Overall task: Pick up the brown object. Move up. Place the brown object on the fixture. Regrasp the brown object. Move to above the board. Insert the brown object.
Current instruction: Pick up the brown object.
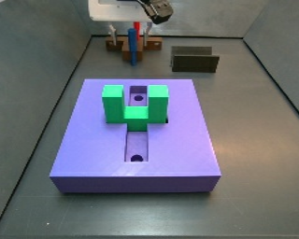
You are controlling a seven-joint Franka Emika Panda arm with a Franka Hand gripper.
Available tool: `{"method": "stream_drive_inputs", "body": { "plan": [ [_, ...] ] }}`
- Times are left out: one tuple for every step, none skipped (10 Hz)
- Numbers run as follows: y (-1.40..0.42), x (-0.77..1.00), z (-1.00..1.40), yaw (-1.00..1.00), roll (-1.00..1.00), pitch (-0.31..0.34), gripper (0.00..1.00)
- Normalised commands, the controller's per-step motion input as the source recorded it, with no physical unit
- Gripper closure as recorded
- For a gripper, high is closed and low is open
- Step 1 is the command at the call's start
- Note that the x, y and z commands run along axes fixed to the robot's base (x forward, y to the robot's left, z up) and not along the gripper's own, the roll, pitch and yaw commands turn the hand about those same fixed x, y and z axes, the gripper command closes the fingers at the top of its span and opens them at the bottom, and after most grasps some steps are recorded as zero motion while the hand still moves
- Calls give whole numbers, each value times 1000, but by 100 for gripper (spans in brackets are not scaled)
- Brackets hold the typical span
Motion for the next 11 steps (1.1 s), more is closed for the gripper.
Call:
{"method": "stream_drive_inputs", "body": {
  "plan": [
    [0, 80, -177, 0, -49, -90, 0],
    [0, 0, -171, 0, 0, -66, 0],
    [0, -149, -143, 0, 0, -66, 0],
    [0, -17, -174, 0, -23, -80, 0],
    [-9, 0, -240, 0, -23, -90, 0],
    [0, 0, -260, 0, 0, -76, 0],
    [0, 0, -254, 0, 0, -70, 0],
    [0, 0, -189, 0, -3, -67, 0],
    [0, 0, -131, 0, -11, -66, 0],
    [0, 0, -97, 0, -3, -44, 0],
    [0, 0, -137, 0, 0, -37, 0]
  ]
}}
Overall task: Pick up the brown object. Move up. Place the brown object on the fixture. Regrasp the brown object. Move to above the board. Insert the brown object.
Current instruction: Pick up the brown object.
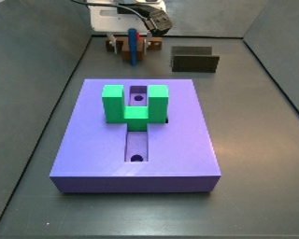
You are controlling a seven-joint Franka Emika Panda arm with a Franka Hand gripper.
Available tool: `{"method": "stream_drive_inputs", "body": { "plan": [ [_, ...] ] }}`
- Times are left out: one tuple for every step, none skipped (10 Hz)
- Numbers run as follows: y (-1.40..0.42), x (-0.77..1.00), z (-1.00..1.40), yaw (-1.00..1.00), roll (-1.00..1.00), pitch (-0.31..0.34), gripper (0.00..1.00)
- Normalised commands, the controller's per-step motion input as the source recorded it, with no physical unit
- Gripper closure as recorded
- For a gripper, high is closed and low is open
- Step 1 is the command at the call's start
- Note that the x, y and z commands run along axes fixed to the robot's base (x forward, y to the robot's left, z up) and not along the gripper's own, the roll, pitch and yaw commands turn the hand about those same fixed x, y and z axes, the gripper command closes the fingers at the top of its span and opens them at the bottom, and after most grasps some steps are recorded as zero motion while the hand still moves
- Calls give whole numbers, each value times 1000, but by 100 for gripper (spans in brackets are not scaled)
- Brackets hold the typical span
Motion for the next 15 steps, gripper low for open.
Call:
{"method": "stream_drive_inputs", "body": {
  "plan": [
    [0, -6, -183, 0, 0, -39, 0],
    [0, -9, -186, 0, 0, -37, 0],
    [0, 0, -129, 0, 0, -29, 0],
    [0, 0, -80, 0, 0, -16, 0],
    [0, 0, -17, 0, 1, 0, 0],
    [0, 0, -54, 0, 0, 0, 0],
    [0, 0, -74, 0, 0, 0, 0],
    [0, 0, 0, 0, 0, 0, 0],
    [0, 0, 0, 0, 0, 0, 100],
    [0, 0, 0, 0, 0, 0, 100],
    [0, 0, 0, 0, 0, 0, 100],
    [0, 0, 0, 0, 0, 0, 100],
    [0, 0, 0, 0, 0, 0, 100],
    [0, 0, 0, 0, 0, 0, 100],
    [0, 0, 0, 0, 0, 0, 100]
  ]
}}
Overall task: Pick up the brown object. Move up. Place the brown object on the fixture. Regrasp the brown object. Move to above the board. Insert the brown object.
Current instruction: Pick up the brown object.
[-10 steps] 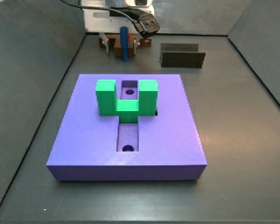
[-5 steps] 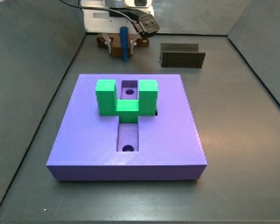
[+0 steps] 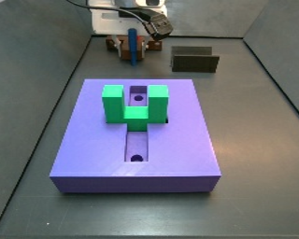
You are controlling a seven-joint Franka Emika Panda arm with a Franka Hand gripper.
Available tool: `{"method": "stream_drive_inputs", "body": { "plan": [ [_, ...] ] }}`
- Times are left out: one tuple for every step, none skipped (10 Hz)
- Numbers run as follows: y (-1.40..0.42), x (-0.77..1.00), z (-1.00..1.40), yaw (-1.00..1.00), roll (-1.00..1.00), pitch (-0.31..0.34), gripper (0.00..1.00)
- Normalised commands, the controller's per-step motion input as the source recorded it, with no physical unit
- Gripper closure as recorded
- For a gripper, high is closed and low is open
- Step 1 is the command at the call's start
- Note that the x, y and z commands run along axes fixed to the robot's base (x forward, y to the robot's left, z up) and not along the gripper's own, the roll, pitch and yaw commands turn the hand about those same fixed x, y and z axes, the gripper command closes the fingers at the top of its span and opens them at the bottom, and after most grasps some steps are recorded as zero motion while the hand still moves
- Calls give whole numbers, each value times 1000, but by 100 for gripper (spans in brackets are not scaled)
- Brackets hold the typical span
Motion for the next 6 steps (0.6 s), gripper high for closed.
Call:
{"method": "stream_drive_inputs", "body": {
  "plan": [
    [0, 0, 0, 0, 0, 0, 100],
    [0, 0, 0, 0, 0, 0, 100],
    [0, 0, 0, 0, 0, 0, 100],
    [0, 0, 0, 0, 0, 0, 100],
    [0, 0, 0, 0, 0, 0, 100],
    [0, 0, 0, 0, 0, 0, 100]
  ]
}}
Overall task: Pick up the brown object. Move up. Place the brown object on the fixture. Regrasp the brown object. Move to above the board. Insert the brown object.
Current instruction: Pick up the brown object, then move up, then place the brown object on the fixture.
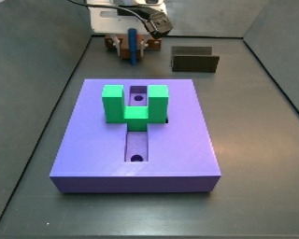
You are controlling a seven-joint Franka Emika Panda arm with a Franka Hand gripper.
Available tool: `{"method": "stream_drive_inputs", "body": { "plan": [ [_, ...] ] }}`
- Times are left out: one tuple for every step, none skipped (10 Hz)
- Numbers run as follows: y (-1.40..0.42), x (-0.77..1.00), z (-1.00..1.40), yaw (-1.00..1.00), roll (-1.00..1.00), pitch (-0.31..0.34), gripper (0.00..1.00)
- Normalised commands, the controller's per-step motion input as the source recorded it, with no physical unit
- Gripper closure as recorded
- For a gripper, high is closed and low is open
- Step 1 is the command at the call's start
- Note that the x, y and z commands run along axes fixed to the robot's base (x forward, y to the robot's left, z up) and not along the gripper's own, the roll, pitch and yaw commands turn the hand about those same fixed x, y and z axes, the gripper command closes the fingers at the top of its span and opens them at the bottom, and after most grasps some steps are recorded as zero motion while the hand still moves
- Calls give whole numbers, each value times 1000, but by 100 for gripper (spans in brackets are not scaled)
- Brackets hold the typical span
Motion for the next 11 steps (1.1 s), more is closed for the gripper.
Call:
{"method": "stream_drive_inputs", "body": {
  "plan": [
    [0, 0, 0, 0, 0, 0, 100],
    [0, 0, 0, 0, 0, 0, 100],
    [0, 0, 0, 0, 0, 0, 100],
    [0, 0, 833, 0, 0, 0, 100],
    [-85, -20, 797, 41, -16, 22, 100],
    [-71, -46, 526, 42, -12, 56, 100],
    [-37, -4, 243, 28, 6, 31, 100],
    [63, -9, 0, 0, -111, 0, 100],
    [69, 20, 354, 0, -400, 0, 100],
    [49, 294, 831, 0, -614, 143, 100],
    [0, 460, 923, 0, -631, 191, 100]
  ]
}}
